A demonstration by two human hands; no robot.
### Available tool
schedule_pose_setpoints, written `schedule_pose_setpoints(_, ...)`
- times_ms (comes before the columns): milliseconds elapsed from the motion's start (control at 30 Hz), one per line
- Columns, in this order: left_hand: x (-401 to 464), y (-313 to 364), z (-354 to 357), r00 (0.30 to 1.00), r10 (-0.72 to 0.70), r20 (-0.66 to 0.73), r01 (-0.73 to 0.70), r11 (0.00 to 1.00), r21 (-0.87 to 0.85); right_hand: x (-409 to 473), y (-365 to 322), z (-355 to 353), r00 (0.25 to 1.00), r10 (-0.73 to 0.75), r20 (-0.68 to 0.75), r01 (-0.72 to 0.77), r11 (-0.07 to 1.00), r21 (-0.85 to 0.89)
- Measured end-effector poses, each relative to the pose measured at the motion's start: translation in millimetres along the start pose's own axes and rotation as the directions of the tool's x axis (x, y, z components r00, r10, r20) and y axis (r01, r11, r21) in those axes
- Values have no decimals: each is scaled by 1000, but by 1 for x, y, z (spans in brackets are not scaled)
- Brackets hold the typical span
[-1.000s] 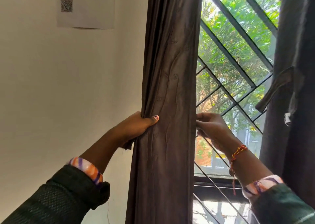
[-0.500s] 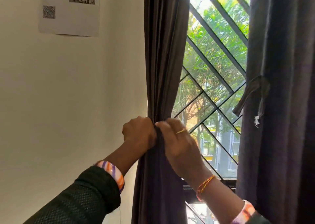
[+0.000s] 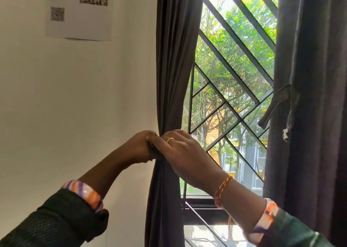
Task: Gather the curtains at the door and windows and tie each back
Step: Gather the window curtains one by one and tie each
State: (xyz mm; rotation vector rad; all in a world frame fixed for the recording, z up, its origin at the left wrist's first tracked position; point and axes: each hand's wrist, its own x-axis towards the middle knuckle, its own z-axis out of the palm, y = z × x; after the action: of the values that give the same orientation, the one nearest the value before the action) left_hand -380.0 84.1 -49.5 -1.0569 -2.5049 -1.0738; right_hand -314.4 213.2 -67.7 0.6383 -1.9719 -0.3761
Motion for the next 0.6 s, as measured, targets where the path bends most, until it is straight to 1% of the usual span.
schedule_pose_setpoints(33,-2,-3,-1,1000,27,2,-27,997,-71,0,1,1,1000,-2,22,2,1000,-5)
schedule_pose_setpoints(100,-7,-7,-1,995,94,-32,-98,986,-138,3,0,1,999,7,53,-7,1000,-10)
schedule_pose_setpoints(133,-10,-9,1,991,123,-48,-129,978,-164,4,0,3,999,23,50,-22,1000,-5)
schedule_pose_setpoints(200,-16,-13,8,988,140,-61,-150,963,-225,6,0,5,996,79,32,-81,996,42)
schedule_pose_setpoints(233,-18,-16,11,983,151,-103,-172,956,-239,7,1,5,992,122,29,-124,988,87)
schedule_pose_setpoints(300,-19,-23,17,949,183,-259,-241,946,-215,10,2,1,970,233,64,-242,942,233)
schedule_pose_setpoints(367,-19,-29,20,892,200,-405,-302,931,-204,13,5,-1,944,311,114,-331,876,352)
schedule_pose_setpoints(433,-20,-32,20,828,211,-520,-358,913,-199,14,11,1,928,347,136,-372,841,393)
schedule_pose_setpoints(467,-21,-33,20,783,233,-576,-385,910,-154,15,13,2,919,365,149,-393,820,416)
schedule_pose_setpoints(500,-22,-34,19,724,292,-624,-411,910,-51,15,15,4,910,383,159,-413,792,450)
schedule_pose_setpoints(533,-22,-35,17,664,393,-636,-420,900,117,15,17,5,900,404,163,-430,761,486)
schedule_pose_setpoints(567,-22,-35,14,618,510,-599,-397,859,323,15,19,6,888,430,164,-450,735,507)
schedule_pose_setpoints(600,-22,-34,12,586,620,-523,-358,776,520,15,22,5,876,453,164,-467,715,520)
